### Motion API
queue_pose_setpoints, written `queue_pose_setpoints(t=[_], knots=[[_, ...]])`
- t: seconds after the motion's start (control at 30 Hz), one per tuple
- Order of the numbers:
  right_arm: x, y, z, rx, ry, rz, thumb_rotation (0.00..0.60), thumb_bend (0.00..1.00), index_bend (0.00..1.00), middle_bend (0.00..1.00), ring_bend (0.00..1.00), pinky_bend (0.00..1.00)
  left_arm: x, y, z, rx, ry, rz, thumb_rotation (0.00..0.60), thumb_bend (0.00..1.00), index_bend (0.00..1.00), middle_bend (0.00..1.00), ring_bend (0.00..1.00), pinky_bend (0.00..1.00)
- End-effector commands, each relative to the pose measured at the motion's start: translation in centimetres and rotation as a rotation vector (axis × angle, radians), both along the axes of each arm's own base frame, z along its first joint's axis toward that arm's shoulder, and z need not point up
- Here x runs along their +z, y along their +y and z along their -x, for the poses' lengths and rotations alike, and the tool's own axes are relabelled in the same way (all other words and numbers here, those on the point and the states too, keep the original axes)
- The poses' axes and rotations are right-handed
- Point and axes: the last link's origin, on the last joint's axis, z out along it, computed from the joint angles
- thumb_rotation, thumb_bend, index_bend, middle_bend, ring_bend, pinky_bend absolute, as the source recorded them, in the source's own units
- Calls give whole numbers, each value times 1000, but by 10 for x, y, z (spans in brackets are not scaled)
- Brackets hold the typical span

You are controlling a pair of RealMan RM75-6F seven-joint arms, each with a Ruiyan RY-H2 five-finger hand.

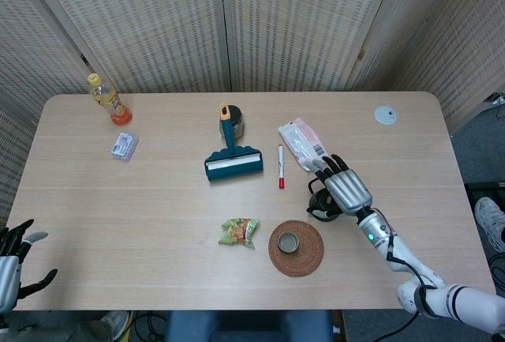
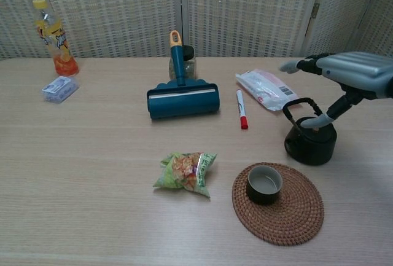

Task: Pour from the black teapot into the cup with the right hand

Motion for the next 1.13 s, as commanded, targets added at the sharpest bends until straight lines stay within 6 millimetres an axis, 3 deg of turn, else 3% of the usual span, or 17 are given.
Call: queue_pose_setpoints(t=[0.03,0.33,0.5,0.9,1.13], knots=[[14,7,2,38,35,100,600,0,61,175,29,44,0,1,0,-2,2,0,600,183,278,104,120,39],[53,42,23,-13,45,218,600,0,111,272,150,153,4,6,-2,-17,5,-8,600,183,278,105,120,39],[76,69,40,-35,39,286,600,8,199,342,240,258,1,10,-3,-25,1,2,600,184,278,105,120,39],[117,134,77,-162,-7,407,600,10,265,391,292,312,-5,21,-13,-63,-9,20,600,184,278,106,120,39],[123,149,86,-195,-11,418,600,11,283,403,308,312,-8,22,-14,-63,-11,24,600,183,278,106,120,39]])
